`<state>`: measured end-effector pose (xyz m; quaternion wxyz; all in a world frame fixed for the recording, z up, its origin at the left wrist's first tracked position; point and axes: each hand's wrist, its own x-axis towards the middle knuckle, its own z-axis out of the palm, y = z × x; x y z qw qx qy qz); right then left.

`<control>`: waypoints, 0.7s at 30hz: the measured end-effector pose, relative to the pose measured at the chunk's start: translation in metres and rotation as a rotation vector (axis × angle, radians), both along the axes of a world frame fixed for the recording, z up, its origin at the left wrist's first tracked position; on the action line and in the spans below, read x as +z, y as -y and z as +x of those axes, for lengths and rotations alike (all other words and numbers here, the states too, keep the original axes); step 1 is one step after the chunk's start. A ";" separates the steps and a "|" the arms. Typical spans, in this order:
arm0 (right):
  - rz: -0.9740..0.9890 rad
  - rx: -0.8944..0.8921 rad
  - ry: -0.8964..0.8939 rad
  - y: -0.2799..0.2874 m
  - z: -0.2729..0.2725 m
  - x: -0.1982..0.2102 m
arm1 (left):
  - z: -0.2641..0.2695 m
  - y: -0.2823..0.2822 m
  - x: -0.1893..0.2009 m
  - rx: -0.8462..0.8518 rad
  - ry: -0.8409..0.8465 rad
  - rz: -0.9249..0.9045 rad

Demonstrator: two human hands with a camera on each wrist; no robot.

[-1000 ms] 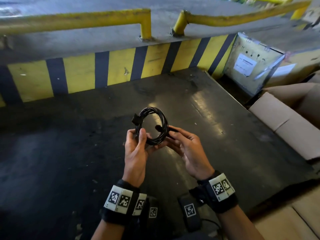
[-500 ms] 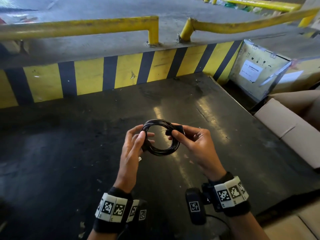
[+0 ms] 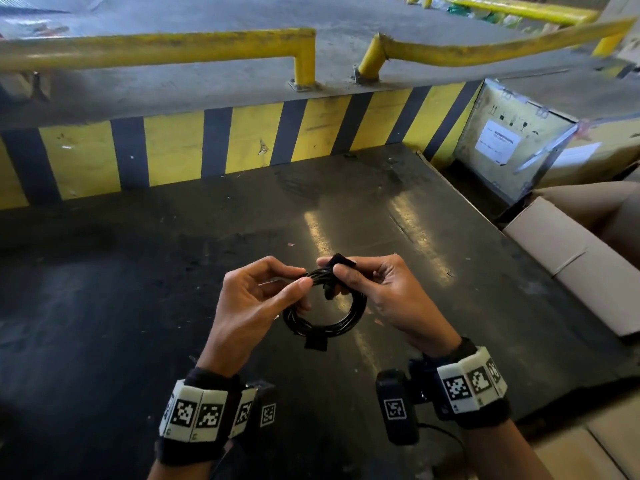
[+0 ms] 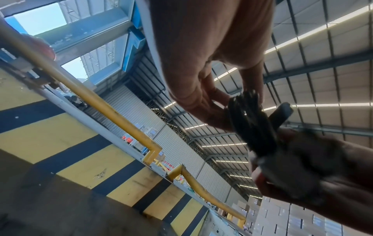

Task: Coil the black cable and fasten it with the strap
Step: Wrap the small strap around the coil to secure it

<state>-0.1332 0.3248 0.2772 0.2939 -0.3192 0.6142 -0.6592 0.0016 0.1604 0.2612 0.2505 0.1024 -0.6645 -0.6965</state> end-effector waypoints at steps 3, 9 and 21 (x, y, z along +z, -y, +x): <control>0.023 -0.004 -0.041 0.003 0.002 0.001 | 0.000 0.000 -0.002 0.025 -0.022 0.025; 0.083 -0.022 -0.127 0.009 0.006 -0.001 | 0.000 0.002 -0.007 0.083 -0.004 0.002; 0.123 -0.187 -0.476 0.013 0.015 -0.010 | 0.002 0.000 -0.008 0.096 0.026 0.038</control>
